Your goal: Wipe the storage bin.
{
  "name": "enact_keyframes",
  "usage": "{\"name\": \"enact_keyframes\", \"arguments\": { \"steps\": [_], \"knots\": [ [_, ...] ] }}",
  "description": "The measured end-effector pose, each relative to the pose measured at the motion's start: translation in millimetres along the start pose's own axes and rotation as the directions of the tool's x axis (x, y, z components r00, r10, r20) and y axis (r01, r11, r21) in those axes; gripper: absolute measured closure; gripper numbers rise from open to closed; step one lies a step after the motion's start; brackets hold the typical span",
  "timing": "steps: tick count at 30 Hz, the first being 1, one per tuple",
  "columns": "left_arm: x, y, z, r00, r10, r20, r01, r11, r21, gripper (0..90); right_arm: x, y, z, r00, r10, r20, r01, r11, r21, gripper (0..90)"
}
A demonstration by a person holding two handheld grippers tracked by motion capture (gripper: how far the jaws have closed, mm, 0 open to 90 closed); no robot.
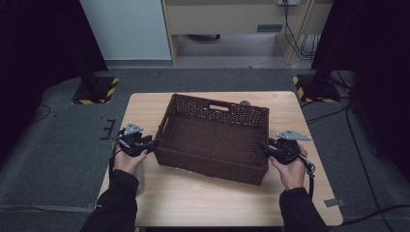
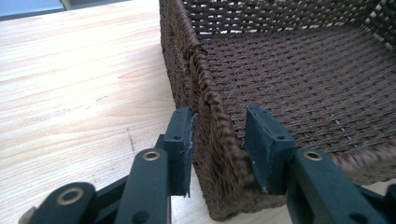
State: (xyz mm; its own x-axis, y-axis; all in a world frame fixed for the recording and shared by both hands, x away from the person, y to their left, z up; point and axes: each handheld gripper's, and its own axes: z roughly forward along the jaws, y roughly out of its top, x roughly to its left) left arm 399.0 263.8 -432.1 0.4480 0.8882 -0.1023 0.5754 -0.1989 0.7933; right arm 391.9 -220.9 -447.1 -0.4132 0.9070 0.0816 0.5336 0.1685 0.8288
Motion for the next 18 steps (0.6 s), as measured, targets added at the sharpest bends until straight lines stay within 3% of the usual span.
{"name": "enact_keyframes", "arguments": {
  "steps": [5,12,18],
  "knots": [
    [2.0,2.9,6.7,0.9999,-0.013,0.005,0.012,0.9998,0.014,66.4,8.6,-3.8,-7.0,0.9997,0.01,0.022,-0.011,1.0,0.006,57.0],
    [-0.6,10.7,20.3,1.0,-0.002,-0.008,0.002,0.9977,0.068,76.4,3.9,1.5,-7.2,0.9999,0.01,-0.014,-0.009,1.0,0.016,52.2],
    [4.9,16.6,30.1,0.9996,-0.007,-0.026,0.009,0.9986,0.051,78.7,1.6,7.0,-2.6,0.9997,0.003,0.026,-0.003,1.0,-0.011,44.2]
  ]
}}
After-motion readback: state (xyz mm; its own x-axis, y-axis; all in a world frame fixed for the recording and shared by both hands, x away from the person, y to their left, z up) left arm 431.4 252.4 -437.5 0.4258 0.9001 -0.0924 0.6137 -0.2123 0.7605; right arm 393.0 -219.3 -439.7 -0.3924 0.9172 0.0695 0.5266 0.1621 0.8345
